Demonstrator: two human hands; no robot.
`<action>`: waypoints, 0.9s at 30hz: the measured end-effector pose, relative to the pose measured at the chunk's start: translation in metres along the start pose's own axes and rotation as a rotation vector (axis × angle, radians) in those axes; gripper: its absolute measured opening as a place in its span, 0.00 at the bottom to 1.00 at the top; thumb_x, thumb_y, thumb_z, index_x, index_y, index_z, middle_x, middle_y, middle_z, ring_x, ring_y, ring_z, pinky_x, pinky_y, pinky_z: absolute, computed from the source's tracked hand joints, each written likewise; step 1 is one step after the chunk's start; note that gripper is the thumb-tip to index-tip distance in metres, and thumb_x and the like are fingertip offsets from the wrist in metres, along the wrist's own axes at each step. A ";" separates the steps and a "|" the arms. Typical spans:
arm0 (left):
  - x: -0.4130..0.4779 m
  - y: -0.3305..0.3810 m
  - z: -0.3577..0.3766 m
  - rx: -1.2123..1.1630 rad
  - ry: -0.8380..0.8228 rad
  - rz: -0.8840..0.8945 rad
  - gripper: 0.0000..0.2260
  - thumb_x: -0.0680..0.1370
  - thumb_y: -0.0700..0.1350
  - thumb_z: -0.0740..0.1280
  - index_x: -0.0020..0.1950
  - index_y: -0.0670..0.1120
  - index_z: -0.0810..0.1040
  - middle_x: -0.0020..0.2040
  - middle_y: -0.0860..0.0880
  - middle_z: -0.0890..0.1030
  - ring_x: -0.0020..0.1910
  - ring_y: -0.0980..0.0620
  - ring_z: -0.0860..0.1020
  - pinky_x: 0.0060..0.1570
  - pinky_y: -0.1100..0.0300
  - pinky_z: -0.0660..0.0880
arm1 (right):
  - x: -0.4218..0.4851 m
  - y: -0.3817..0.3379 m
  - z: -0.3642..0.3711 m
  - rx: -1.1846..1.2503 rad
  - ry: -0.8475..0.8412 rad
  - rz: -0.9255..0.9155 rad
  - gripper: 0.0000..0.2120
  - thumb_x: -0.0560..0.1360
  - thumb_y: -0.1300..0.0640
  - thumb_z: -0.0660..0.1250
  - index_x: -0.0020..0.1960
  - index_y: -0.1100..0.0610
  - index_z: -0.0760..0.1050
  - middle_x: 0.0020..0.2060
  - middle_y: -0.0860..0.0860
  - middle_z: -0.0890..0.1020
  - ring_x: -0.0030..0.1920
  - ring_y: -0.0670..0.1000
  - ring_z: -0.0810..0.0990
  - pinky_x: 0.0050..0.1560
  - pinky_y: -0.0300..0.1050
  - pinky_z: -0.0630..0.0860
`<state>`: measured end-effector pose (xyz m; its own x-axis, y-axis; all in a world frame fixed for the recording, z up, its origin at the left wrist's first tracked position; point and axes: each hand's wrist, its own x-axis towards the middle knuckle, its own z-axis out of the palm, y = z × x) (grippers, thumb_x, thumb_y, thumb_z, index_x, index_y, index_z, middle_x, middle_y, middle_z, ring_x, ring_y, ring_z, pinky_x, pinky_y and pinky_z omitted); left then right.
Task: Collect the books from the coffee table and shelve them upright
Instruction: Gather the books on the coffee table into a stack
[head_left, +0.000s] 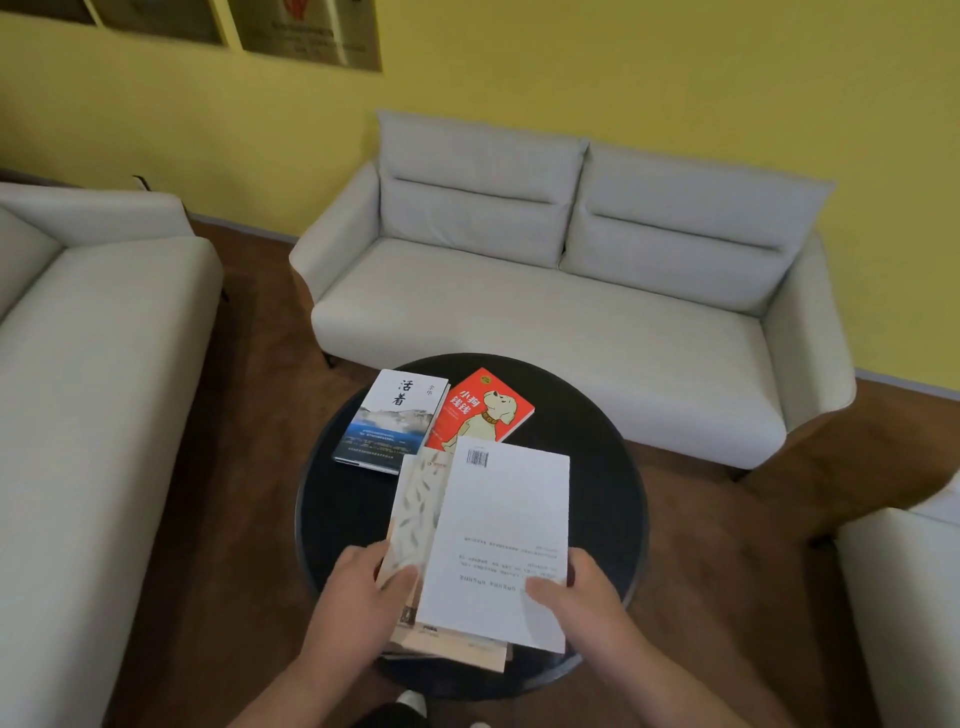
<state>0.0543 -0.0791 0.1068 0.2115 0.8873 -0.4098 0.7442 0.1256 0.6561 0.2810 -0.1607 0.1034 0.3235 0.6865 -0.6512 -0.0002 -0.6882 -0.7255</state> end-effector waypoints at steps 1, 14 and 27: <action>0.004 0.001 0.000 -0.035 0.026 -0.019 0.11 0.80 0.53 0.66 0.59 0.49 0.77 0.54 0.51 0.78 0.46 0.56 0.78 0.38 0.67 0.72 | 0.003 -0.004 0.000 0.027 0.007 0.008 0.14 0.80 0.54 0.69 0.63 0.50 0.69 0.58 0.46 0.80 0.51 0.44 0.79 0.41 0.37 0.76; 0.026 0.026 -0.006 -0.399 -0.012 -0.179 0.07 0.82 0.50 0.63 0.52 0.47 0.71 0.51 0.43 0.81 0.47 0.46 0.83 0.50 0.49 0.79 | 0.018 -0.024 0.033 0.076 -0.049 0.044 0.14 0.81 0.59 0.66 0.65 0.53 0.72 0.55 0.49 0.82 0.51 0.49 0.83 0.36 0.39 0.76; 0.047 0.018 -0.011 -0.957 -0.388 -0.313 0.14 0.83 0.47 0.61 0.66 0.62 0.72 0.56 0.46 0.86 0.56 0.39 0.84 0.57 0.37 0.78 | 0.032 -0.024 0.049 0.378 -0.181 0.131 0.18 0.84 0.50 0.60 0.72 0.37 0.64 0.57 0.48 0.85 0.55 0.53 0.86 0.40 0.49 0.83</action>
<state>0.0707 -0.0301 0.1069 0.4093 0.5757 -0.7079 0.0309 0.7666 0.6413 0.2448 -0.1108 0.0895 0.1267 0.6523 -0.7473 -0.3870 -0.6611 -0.6428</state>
